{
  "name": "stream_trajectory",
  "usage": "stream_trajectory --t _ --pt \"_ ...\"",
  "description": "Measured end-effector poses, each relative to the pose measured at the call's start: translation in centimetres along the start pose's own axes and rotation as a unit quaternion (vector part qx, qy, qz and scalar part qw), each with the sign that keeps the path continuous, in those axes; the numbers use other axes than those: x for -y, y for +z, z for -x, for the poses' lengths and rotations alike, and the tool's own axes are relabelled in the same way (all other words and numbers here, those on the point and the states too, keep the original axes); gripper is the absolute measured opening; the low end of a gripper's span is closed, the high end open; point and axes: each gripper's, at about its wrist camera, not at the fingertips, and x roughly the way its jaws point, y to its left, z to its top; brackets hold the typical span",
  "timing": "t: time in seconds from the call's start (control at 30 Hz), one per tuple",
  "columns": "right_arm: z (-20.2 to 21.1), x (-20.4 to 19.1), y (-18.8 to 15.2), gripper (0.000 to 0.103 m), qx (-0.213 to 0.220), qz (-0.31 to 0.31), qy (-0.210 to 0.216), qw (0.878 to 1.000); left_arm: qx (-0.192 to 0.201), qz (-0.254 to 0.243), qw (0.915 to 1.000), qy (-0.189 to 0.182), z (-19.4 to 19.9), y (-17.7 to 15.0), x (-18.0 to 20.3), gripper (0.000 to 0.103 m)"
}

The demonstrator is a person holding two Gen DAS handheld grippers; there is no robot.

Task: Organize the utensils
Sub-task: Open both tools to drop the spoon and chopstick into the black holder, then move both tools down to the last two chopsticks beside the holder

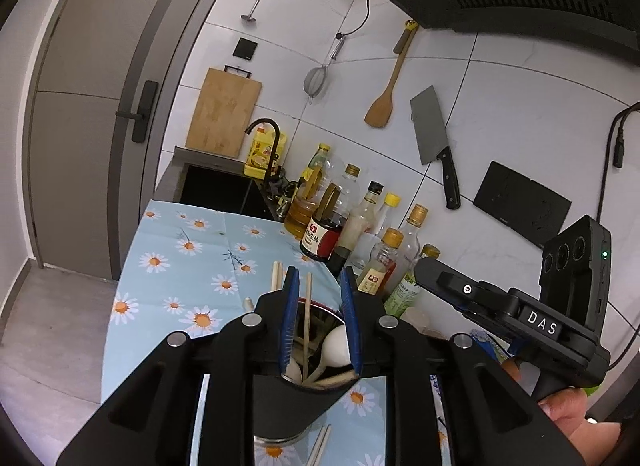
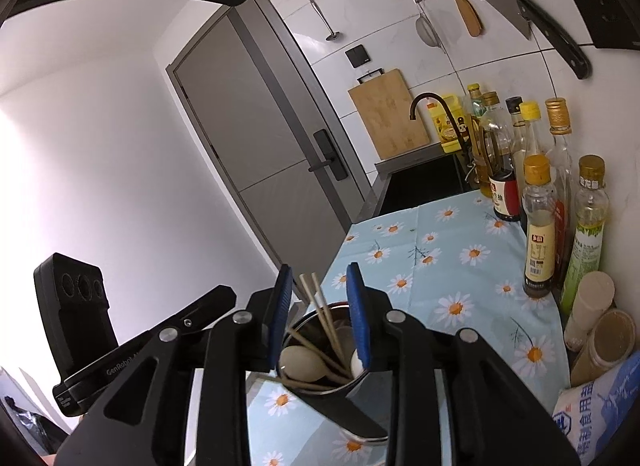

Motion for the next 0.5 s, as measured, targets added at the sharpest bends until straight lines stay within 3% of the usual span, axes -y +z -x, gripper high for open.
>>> stream_trajectory --t 0.2,0.5 --pt "1.8 -0.3 -0.4 0.030 -0.013 -0.017 0.011 1.000 -0.009 0.004 0.9999 0.010 2.6 -0.5 0.6 0.021" --pt "3.6 0.9 -2.9 0.033 -0.044 -0.064 0.010 0.997 -0.075 -0.018 0.9969 0.018 4.2 -3.2 2.0 0.021"
